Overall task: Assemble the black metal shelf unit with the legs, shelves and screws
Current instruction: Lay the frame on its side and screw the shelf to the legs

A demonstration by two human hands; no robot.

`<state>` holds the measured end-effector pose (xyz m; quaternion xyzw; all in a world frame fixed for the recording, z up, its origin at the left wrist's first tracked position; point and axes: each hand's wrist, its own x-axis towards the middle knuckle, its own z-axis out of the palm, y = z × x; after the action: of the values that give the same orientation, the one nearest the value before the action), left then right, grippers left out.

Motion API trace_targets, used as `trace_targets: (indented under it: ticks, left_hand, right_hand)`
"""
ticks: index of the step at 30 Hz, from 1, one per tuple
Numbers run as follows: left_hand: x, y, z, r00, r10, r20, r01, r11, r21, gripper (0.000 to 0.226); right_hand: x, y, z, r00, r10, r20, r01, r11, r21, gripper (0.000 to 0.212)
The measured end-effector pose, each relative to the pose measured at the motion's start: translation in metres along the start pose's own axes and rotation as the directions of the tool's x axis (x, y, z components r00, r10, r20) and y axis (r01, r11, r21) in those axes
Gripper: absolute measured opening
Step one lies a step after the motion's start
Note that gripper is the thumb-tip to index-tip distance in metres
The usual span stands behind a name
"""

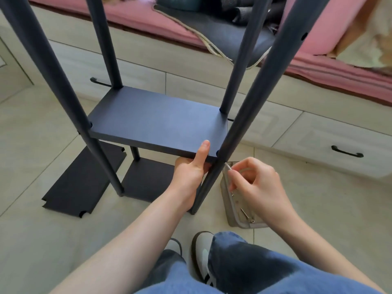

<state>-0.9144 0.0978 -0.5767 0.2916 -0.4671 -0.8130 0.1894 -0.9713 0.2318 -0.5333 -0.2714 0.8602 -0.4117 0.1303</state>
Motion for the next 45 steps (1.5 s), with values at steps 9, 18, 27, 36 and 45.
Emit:
trace_targets:
  ticks: [9, 18, 27, 36, 45]
  left_hand:
    - [-0.001, 0.000, -0.001, 1.000, -0.006, 0.008, 0.006, 1.000, -0.030, 0.019]
    - [0.000, -0.001, -0.001, 1.000, 0.002, 0.005, -0.002, 1.000, -0.019, 0.024]
    - [0.000, -0.001, -0.002, 1.000, -0.006, -0.009, 0.006, 1.000, -0.007, 0.037]
    - [0.001, -0.003, -0.003, 1.000, -0.012, -0.025, 0.012, 1.000, 0.007, 0.034]
    - [0.001, -0.004, -0.004, 1.000, -0.020, -0.012, 0.020, 0.999, 0.030, 0.032]
  right_hand:
    - [0.002, 0.001, 0.000, 1.000, -0.026, 0.006, 0.026, 0.999, -0.028, 0.013]
    - [0.010, -0.003, 0.003, 0.999, -0.047, -0.009, 0.047, 0.999, -0.004, 0.012]
    - [0.014, -0.004, 0.004, 0.997, 0.048, 0.052, -0.058, 0.977, 0.204, 0.012]
    - [0.008, 0.001, -0.003, 0.994, 0.034, 0.103, -0.060, 0.962, 0.265, 0.013]
    - [0.007, 0.009, -0.001, 0.999, -0.036, -0.001, 0.035, 0.974, 0.225, 0.008]
